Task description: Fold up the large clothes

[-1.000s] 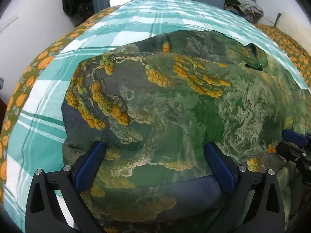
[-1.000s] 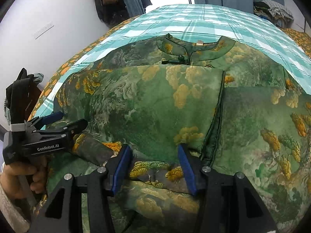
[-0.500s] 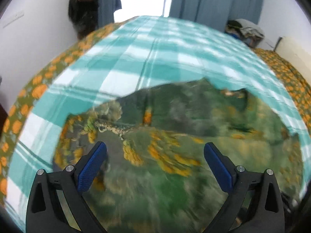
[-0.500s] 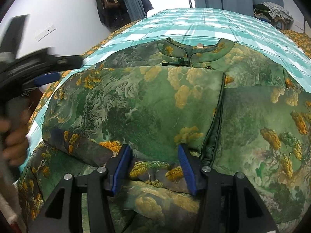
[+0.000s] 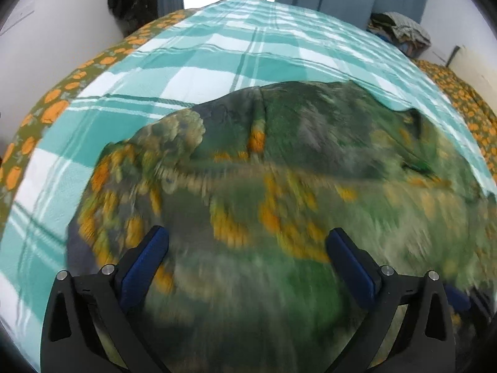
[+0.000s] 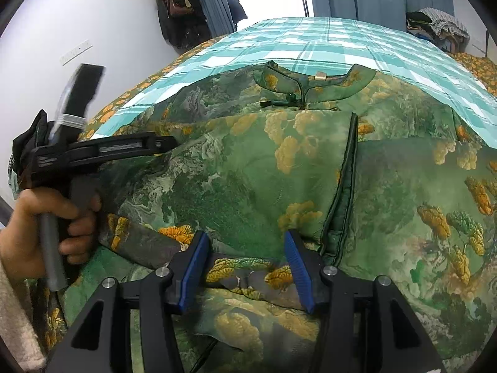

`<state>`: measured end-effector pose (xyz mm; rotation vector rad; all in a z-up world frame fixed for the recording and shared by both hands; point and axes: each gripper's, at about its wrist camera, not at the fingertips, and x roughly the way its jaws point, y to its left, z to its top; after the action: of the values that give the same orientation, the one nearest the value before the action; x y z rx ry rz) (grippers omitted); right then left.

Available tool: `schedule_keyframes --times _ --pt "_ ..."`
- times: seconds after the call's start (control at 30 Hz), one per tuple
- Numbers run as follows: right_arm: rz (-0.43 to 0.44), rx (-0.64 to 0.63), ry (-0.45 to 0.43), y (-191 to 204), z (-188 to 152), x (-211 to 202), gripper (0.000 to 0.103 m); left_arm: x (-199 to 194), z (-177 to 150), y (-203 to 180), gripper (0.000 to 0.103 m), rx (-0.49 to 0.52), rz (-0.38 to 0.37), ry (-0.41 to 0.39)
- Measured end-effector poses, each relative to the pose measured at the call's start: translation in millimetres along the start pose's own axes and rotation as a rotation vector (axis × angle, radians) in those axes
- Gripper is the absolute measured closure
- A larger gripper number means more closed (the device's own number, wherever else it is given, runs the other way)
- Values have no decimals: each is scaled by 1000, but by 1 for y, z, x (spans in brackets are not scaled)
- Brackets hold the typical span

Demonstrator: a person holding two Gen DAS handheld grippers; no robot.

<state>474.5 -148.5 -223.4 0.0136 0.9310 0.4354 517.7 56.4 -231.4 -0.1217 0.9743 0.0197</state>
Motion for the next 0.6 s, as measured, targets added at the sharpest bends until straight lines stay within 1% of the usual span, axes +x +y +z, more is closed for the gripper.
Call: schedule_keyframes --times 0.03,0.1,0.2,0.23,0.27,0.33,0.4,0.43,0.5,0.57,0.6 --pt "1 2 -3 0 0 -2 51 -12 -3 1 1 7 -16 -5" --pt "-4 6 -2 3 3 -13 51 -42 -22 2 1 19 -65 -9" --pt "-2 23 1 7 -2 -47 50 -74 -49 1 1 30 -114 9" --pt "2 29 3 7 -6 -57 48 -87 -61 -1 1 39 -132 17" --pt "8 37 12 6 -15 -71 45 -97 -72 -3 1 48 -137 18" --pt "7 38 13 4 -35 -94 45 -117 -99 -10 1 80 -156 28" --pt "-23 13 15 3 -64 -121 45 -132 -122 -18 1 101 -168 31" --pt "-38 6 17 3 -74 -128 45 -137 -130 -21 1 108 -176 31" --pt "-85 -5 9 2 -104 -151 45 -139 -150 -29 1 127 -189 44" --pt "-109 -1 -3 1 -125 -164 45 -126 -163 -34 1 144 -199 86" --pt "-124 11 -8 -2 -138 -166 45 -118 -170 -36 1 147 -184 102"
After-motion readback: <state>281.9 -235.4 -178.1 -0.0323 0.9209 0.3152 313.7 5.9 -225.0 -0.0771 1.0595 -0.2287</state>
